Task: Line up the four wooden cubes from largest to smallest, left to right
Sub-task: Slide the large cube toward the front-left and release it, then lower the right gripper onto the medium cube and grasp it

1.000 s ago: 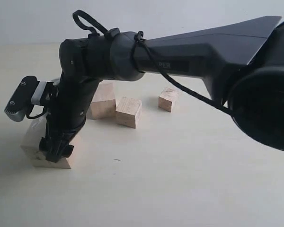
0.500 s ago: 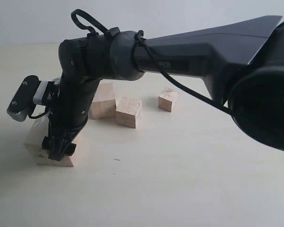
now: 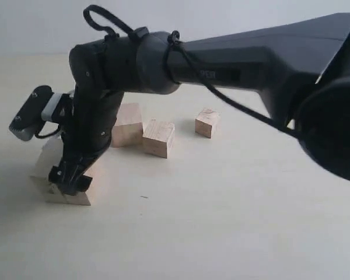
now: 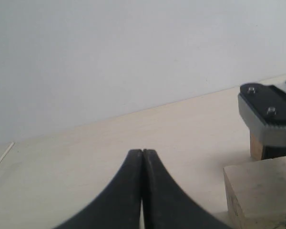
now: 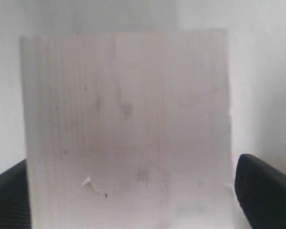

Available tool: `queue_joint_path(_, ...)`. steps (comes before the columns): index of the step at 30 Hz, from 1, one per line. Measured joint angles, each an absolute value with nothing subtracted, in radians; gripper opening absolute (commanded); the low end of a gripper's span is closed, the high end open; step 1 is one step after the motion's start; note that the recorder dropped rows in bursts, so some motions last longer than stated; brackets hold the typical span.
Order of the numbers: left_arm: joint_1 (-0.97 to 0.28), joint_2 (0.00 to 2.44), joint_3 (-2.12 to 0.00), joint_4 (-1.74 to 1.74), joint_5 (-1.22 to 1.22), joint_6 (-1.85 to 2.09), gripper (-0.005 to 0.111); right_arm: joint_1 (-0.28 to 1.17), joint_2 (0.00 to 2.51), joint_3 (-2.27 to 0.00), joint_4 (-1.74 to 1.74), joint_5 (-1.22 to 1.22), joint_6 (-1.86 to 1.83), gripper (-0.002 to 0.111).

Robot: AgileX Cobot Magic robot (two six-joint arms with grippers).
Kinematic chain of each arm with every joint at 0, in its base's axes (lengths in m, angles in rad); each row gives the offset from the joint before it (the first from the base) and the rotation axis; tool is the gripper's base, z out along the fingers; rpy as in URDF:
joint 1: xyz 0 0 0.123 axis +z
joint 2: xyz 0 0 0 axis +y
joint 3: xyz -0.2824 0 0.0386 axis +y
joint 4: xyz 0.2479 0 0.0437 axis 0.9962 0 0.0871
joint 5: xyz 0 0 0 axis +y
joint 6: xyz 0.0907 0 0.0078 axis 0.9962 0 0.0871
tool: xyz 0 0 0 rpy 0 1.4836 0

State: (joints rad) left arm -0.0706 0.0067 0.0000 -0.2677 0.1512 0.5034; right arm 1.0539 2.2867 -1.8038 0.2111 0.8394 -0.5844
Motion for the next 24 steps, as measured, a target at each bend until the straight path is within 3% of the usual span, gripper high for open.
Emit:
queue_joint_path(6, -0.071, 0.007, 0.000, -0.268, 0.151, 0.505, 0.000, 1.054, 2.025, -1.804, 0.086, 0.902, -0.448, 0.100)
queue_joint_path(9, -0.071, 0.007, 0.000, -0.268, 0.151, 0.505, 0.000, 1.036, 1.948, -1.804, -0.202, 0.897, -0.106, 0.100)
queue_joint_path(13, -0.071, 0.007, 0.000, -0.268, 0.151, 0.505, 0.000, 0.963, 1.969, -1.804, -0.371, 0.901, 0.285, 0.100)
queue_joint_path(24, -0.071, 0.007, 0.000, -0.268, 0.151, 0.505, 0.000, 0.913, 2.144, -1.804, -0.411, 0.913, 0.449, 0.100)
